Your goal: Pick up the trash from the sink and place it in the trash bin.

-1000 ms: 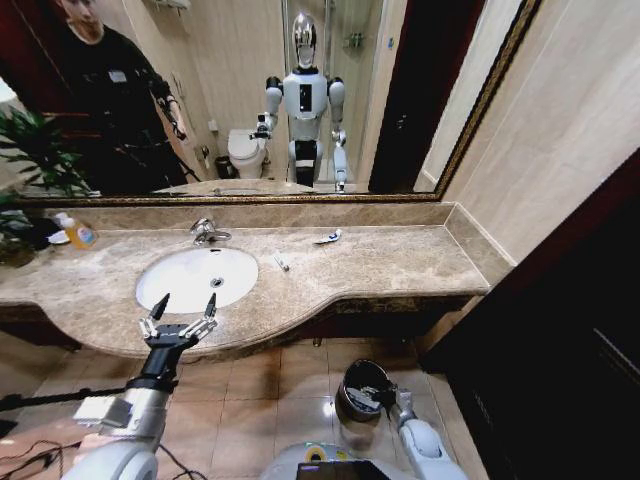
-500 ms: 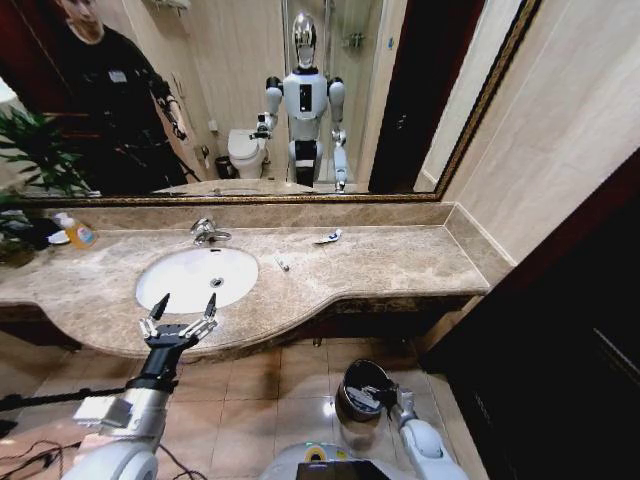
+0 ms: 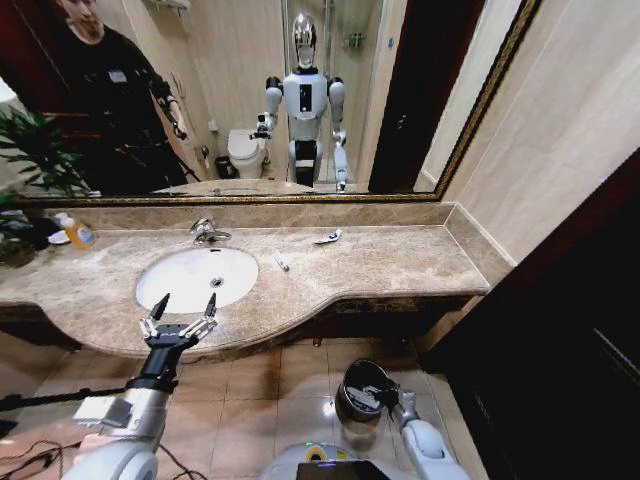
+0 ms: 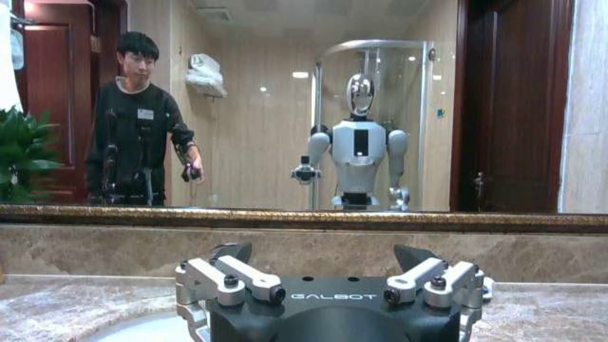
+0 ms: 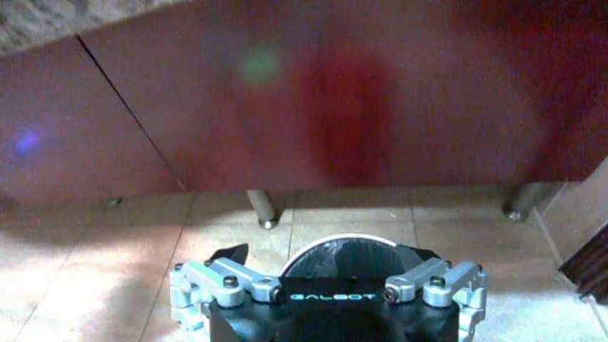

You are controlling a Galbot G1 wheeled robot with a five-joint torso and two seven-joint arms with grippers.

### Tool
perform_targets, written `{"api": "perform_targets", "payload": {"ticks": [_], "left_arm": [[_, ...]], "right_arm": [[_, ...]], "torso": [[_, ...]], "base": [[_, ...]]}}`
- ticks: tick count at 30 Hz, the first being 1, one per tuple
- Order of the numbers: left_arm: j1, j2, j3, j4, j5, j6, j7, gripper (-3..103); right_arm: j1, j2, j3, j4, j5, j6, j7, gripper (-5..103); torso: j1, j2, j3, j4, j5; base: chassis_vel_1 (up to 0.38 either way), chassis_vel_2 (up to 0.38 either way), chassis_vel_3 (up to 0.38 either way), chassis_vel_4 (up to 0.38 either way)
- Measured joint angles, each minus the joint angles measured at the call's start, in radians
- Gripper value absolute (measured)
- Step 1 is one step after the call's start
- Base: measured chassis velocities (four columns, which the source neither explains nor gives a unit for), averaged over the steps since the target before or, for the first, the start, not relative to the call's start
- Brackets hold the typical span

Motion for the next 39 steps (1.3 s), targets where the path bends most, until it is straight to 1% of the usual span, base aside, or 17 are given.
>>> {"api": "perform_targets", "payload": {"ticks": [4, 8, 9, 11, 12, 15, 16, 18, 19, 20, 23, 24, 26, 28, 33, 35, 39], "left_arm": [[0.000, 0.000, 0.000, 0.000, 0.000, 0.000, 0.000, 100], [0.000, 0.000, 0.000, 0.000, 0.000, 0.000, 0.000, 100], [0.000, 0.000, 0.000, 0.000, 0.000, 0.000, 0.000, 100], [0.000, 0.000, 0.000, 0.000, 0.000, 0.000, 0.000, 100], [0.000, 0.000, 0.000, 0.000, 0.000, 0.000, 0.000, 100], [0.000, 0.000, 0.000, 0.000, 0.000, 0.000, 0.000, 100], [0.000, 0.000, 0.000, 0.000, 0.000, 0.000, 0.000, 100], [0.000, 0.000, 0.000, 0.000, 0.000, 0.000, 0.000, 100], [0.000, 0.000, 0.000, 0.000, 0.000, 0.000, 0.000, 100], [0.000, 0.000, 0.000, 0.000, 0.000, 0.000, 0.000, 100], [0.000, 0.000, 0.000, 0.000, 0.000, 0.000, 0.000, 100], [0.000, 0.000, 0.000, 0.000, 0.000, 0.000, 0.000, 100], [0.000, 0.000, 0.000, 0.000, 0.000, 0.000, 0.000, 100], [0.000, 0.000, 0.000, 0.000, 0.000, 0.000, 0.000, 100], [0.000, 0.000, 0.000, 0.000, 0.000, 0.000, 0.000, 100], [0.000, 0.000, 0.000, 0.000, 0.000, 0.000, 0.000, 100], [0.000, 0.000, 0.000, 0.000, 0.000, 0.000, 0.000, 100]], "right_arm": [[-0.012, -0.001, 0.004, 0.034, 0.004, 0.000, -0.001, 100], [-0.051, -0.011, 0.010, 0.161, 0.038, -0.019, -0.002, 100], [-0.051, -0.011, 0.010, 0.161, 0.038, -0.019, -0.002, 100], [-0.076, -0.012, 0.015, 0.256, 0.063, -0.040, -0.003, 100], [-0.076, -0.012, 0.015, 0.256, 0.063, -0.040, -0.003, 100], [-0.104, -0.005, 0.025, 0.366, 0.068, -0.063, -0.004, 100], [-0.104, -0.005, 0.025, 0.366, 0.068, -0.063, -0.004, 100], [-0.135, -0.003, 0.030, 0.481, 0.070, -0.084, -0.003, 100], [-0.142, -0.005, 0.030, 0.515, 0.072, -0.089, -0.003, 100], [-0.142, -0.005, 0.030, 0.515, 0.072, -0.089, -0.003, 100], [-0.172, -0.012, 0.031, 0.660, 0.077, -0.107, 0.010, 100], [-0.172, -0.012, 0.031, 0.660, 0.077, -0.107, 0.010, 100], [-0.189, -0.018, 0.029, 0.738, 0.080, -0.119, 0.021, 100], [-0.192, -0.020, 0.028, 0.761, 0.080, -0.122, 0.023, 100], [-0.161, -0.027, 0.008, 0.833, 0.080, -0.161, 0.029, 100], [-0.151, -0.028, 0.002, 0.840, 0.079, -0.169, 0.029, 100], [-0.081, -0.039, -0.025, 0.837, 0.078, -0.207, 0.019, 100]], "torso": [[0.000, 0.000, 0.000, 0.0000, 0.0000], [0.000, 0.000, 0.000, 0.0000, 0.0000], [0.000, 0.000, 0.000, 0.0000, 0.0000], [0.000, 0.000, 0.000, 0.0000, -0.0001], [0.000, 0.000, 0.000, 0.0000, -0.0001], [0.000, 0.000, 0.000, 0.0000, -0.0001], [0.000, 0.000, 0.000, 0.0000, -0.0001], [0.000, 0.000, 0.000, -0.0001, 0.0000], [0.000, 0.000, 0.000, 0.0000, -0.0001], [0.000, 0.000, 0.000, 0.0000, -0.0001], [0.000, 0.000, 0.000, 0.0001, -0.0002], [0.000, 0.000, 0.000, 0.0001, -0.0002], [0.000, 0.000, 0.000, 0.0000, -0.0002], [0.000, 0.000, 0.000, 0.0000, -0.0002], [0.000, 0.000, 0.000, 0.0000, -0.0001], [0.000, 0.000, 0.000, 0.0000, -0.0001], [0.000, 0.000, 0.000, 0.0001, -0.0002]], "base": [[0.000, 0.000, 0.000, 0.000], [0.000, 0.000, 0.000, 0.000], [0.000, 0.000, 0.000, 0.000], [0.000, 0.000, 0.000, 0.000], [0.000, 0.000, 0.000, 0.000], [0.000, 0.000, 0.000, 0.000], [0.000, 0.000, 0.000, 0.000], [0.000, 0.000, 0.000, 0.000], [0.000, 0.000, 0.000, 0.000], [0.000, 0.000, 0.000, 0.000], [0.000, 0.000, 0.000, 0.000], [0.000, 0.000, 0.000, 0.000], [0.000, 0.000, 0.000, 0.000], [0.000, 0.000, 0.000, 0.000], [0.000, 0.000, 0.000, 0.000], [0.000, 0.000, 0.000, 0.000], [0.000, 0.000, 0.000, 0.000]]}}
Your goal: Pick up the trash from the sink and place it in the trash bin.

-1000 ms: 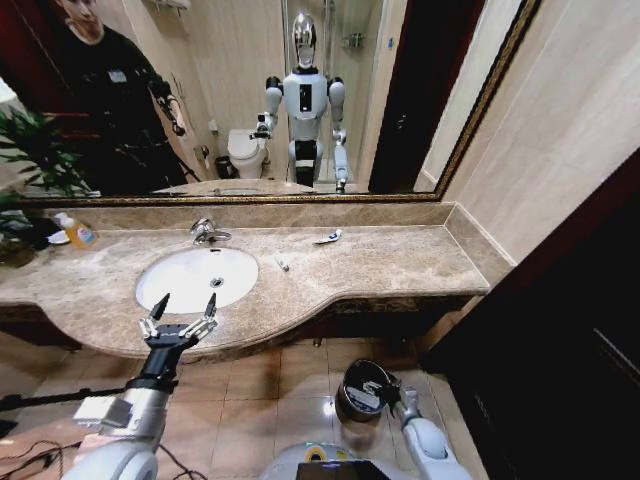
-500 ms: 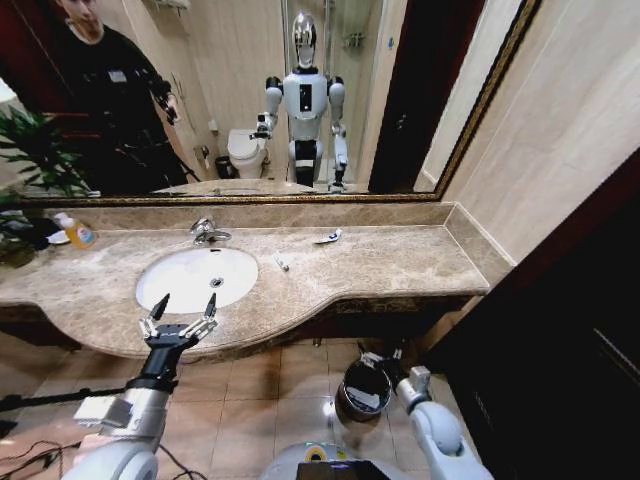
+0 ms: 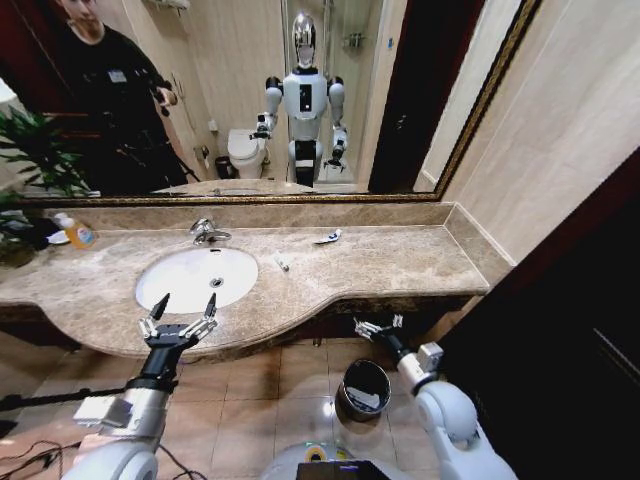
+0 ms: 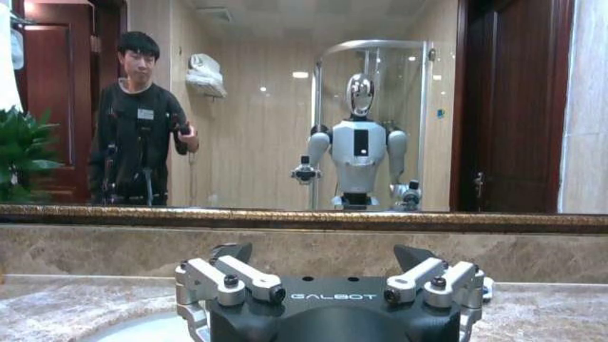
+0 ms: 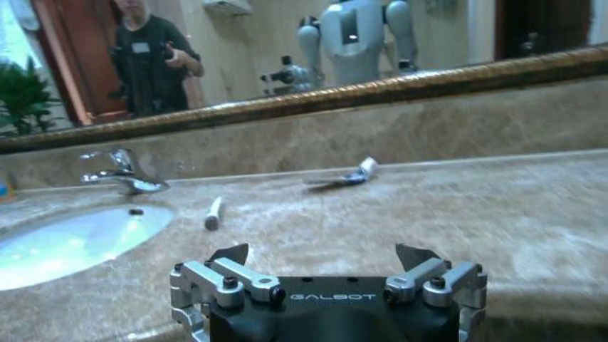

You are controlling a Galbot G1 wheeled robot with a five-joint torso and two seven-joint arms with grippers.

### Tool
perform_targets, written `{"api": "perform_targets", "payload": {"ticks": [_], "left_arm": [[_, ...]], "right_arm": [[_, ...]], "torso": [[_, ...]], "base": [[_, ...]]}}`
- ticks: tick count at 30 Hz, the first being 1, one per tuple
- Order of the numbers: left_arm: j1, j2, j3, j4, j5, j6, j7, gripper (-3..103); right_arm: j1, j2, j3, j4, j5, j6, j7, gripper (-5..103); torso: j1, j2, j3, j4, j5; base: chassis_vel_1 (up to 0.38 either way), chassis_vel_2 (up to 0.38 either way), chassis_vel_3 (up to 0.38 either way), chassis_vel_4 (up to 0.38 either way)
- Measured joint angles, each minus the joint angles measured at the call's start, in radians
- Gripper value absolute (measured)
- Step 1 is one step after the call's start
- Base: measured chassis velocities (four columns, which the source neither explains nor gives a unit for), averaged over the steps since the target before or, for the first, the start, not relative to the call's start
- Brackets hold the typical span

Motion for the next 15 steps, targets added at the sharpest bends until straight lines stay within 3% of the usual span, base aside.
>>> {"api": "perform_targets", "payload": {"ticks": [15], "left_arm": [[0.000, 0.000, 0.000, 0.000, 0.000, 0.000, 0.000, 100]], "right_arm": [[0.203, -0.029, -0.094, -0.113, 0.005, -0.049, -0.044, 100]], "torso": [[0.000, 0.000, 0.000, 0.0000, 0.0000]], "base": [[0.000, 0.000, 0.000, 0.000]]}}
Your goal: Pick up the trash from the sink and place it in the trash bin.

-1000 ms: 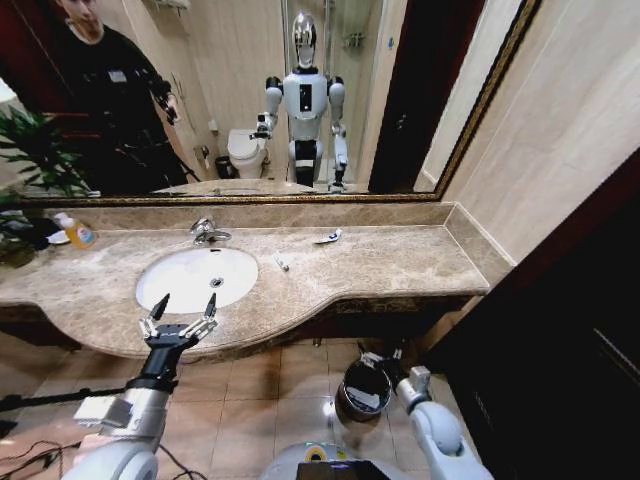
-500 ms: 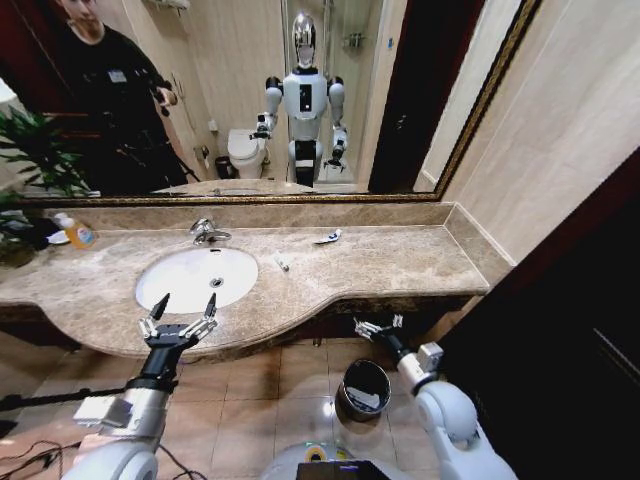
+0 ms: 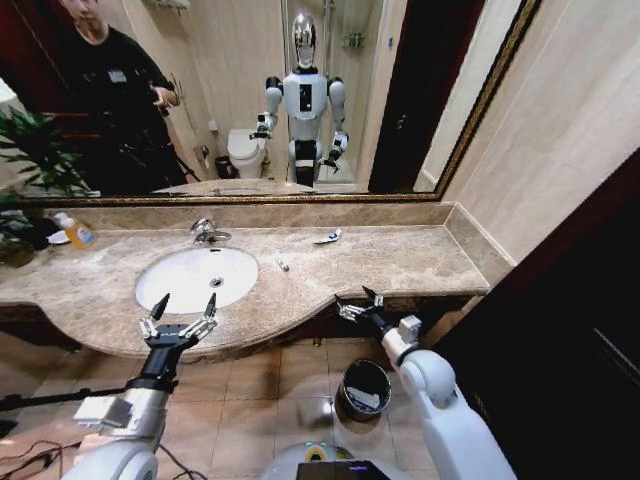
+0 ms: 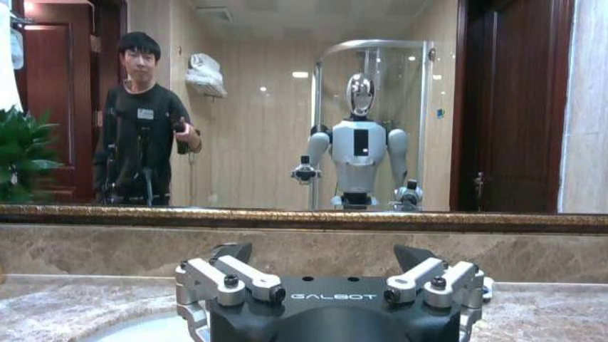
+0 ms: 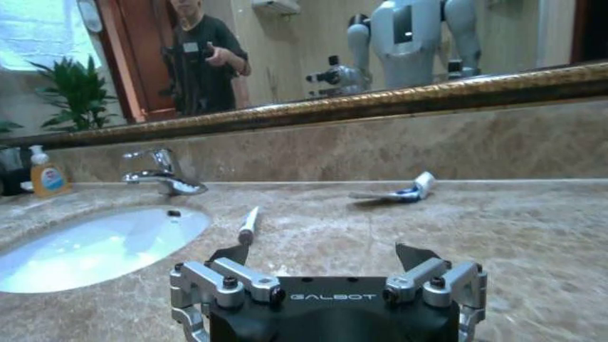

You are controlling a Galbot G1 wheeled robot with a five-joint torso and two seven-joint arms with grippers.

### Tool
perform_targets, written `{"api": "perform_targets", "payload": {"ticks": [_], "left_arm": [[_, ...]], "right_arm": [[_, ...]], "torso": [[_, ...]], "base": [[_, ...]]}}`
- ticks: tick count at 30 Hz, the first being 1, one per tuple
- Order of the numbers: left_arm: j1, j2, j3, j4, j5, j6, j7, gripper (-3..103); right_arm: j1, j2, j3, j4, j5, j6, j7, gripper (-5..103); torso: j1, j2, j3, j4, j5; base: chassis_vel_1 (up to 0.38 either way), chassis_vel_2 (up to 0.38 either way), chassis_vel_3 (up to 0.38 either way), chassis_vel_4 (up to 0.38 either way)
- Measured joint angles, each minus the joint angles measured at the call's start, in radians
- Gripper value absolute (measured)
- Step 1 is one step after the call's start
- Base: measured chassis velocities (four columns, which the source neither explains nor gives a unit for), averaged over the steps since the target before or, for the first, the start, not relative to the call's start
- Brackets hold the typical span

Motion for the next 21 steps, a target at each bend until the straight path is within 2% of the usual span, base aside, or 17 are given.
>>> {"api": "perform_targets", "payload": {"ticks": [21], "left_arm": [[0.000, 0.000, 0.000, 0.000, 0.000, 0.000, 0.000, 100]], "right_arm": [[0.207, 0.052, -0.163, -0.163, -0.023, -0.016, 0.032, 100]], "torso": [[0.000, 0.000, 0.000, 0.0000, -0.0002]], "base": [[0.000, 0.000, 0.000, 0.000]]}}
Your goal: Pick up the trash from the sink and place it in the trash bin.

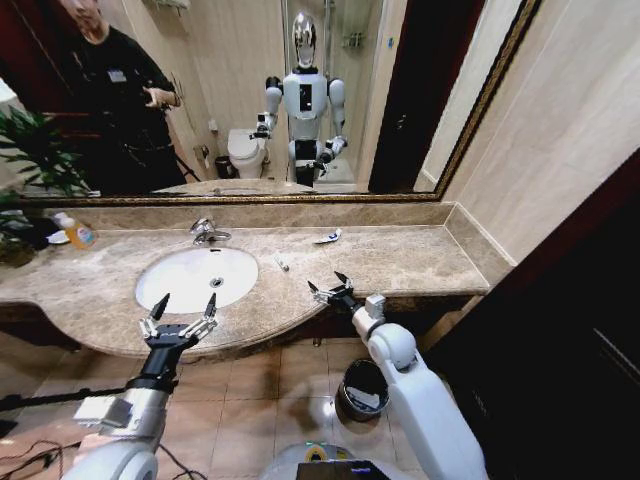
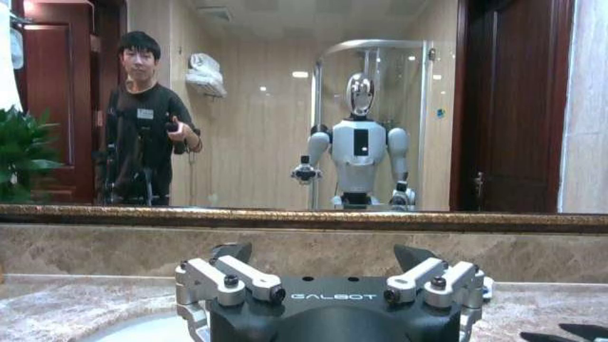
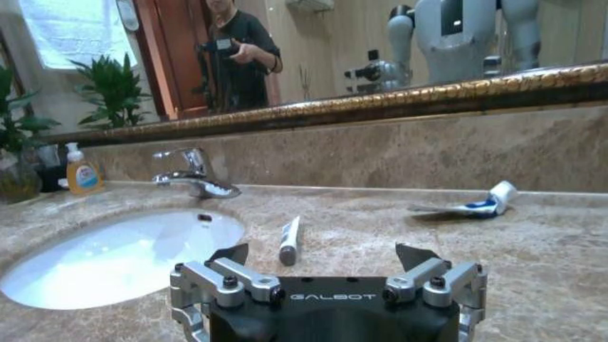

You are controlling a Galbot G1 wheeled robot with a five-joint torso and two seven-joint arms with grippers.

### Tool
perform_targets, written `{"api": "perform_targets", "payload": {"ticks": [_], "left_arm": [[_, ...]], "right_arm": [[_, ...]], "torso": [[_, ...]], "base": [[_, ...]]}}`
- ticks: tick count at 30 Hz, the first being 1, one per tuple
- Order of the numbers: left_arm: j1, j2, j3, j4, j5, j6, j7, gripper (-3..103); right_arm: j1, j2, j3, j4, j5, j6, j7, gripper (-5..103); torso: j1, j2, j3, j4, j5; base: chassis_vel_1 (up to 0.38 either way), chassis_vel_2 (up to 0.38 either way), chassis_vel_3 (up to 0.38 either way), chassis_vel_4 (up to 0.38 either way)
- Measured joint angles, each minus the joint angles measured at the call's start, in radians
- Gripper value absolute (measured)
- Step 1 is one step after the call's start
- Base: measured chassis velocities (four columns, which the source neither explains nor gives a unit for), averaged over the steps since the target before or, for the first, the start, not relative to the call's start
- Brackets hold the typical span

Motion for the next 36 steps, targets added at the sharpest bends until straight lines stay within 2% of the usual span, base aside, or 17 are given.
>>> {"api": "perform_targets", "payload": {"ticks": [18, 36], "left_arm": [[0.000, 0.000, 0.000, 0.000, 0.000, 0.000, 0.000, 100], [0.000, 0.000, 0.000, 0.000, 0.000, 0.000, 0.000, 100]], "right_arm": [[0.114, 0.029, -0.044, -0.151, 0.002, 0.023, -0.011, 100], [0.290, 0.061, -0.145, -0.323, 0.018, 0.057, -0.025, 100]], "torso": [[0.000, 0.000, 0.000, 0.0000, 0.0001], [0.000, 0.000, 0.000, 0.0000, 0.0002]], "base": [[0.000, 0.000, 0.000, 0.000], [0.000, 0.000, 0.000, 0.000]]}}
